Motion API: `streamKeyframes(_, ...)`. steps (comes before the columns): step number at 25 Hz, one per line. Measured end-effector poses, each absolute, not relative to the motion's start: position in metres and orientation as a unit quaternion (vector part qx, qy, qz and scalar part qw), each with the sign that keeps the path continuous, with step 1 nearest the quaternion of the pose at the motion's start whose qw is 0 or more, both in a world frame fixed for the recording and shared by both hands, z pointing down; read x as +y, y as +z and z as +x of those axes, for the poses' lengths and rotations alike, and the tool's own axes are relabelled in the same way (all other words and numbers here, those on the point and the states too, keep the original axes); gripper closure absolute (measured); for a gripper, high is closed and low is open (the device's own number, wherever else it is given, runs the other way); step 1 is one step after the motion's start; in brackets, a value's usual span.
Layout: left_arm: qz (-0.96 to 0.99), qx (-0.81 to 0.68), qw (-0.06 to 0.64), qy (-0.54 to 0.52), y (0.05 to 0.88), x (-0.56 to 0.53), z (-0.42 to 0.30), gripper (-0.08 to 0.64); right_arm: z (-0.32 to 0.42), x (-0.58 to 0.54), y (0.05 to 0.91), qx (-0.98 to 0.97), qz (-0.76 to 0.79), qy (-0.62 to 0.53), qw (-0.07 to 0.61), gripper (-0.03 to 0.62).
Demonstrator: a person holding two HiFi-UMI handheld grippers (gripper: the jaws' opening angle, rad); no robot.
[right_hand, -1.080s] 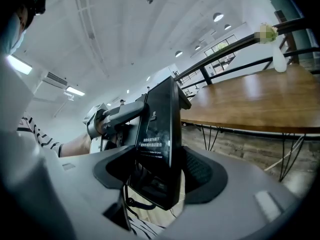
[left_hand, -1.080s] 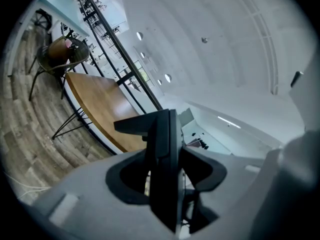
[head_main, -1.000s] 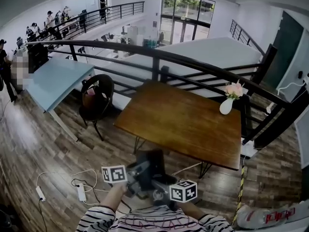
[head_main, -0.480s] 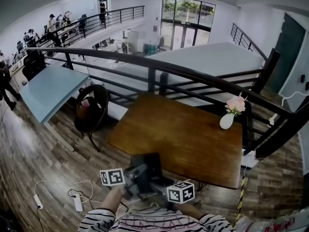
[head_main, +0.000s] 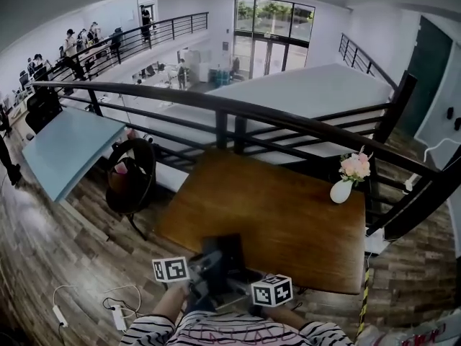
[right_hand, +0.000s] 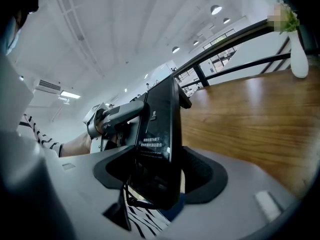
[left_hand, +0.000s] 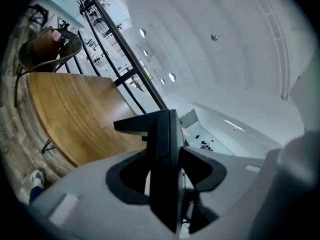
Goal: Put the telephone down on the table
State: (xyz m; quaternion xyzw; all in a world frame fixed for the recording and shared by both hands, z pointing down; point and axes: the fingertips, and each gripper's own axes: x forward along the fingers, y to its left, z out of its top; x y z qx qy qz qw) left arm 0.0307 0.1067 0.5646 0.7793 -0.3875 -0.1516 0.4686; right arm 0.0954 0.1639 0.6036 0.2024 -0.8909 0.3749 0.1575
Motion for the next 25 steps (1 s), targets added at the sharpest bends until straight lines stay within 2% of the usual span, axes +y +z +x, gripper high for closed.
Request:
streamKeyframes(19, 0.808, -0.297, 0.500, -0.094, 0.564, -0.100, -0.106, 0.357, -0.055, -0.028, 0.598, -0.857, 0.306, 0.400, 0.111, 0.302)
streamKeyframes(25, 0.818, -0.263, 0.507, -0.074, 0.565, -0.147, -0.129, 0.359, -0.085, -0.072, 0.600, -0.843, 0.340, 0.407, 0.091, 0.302)
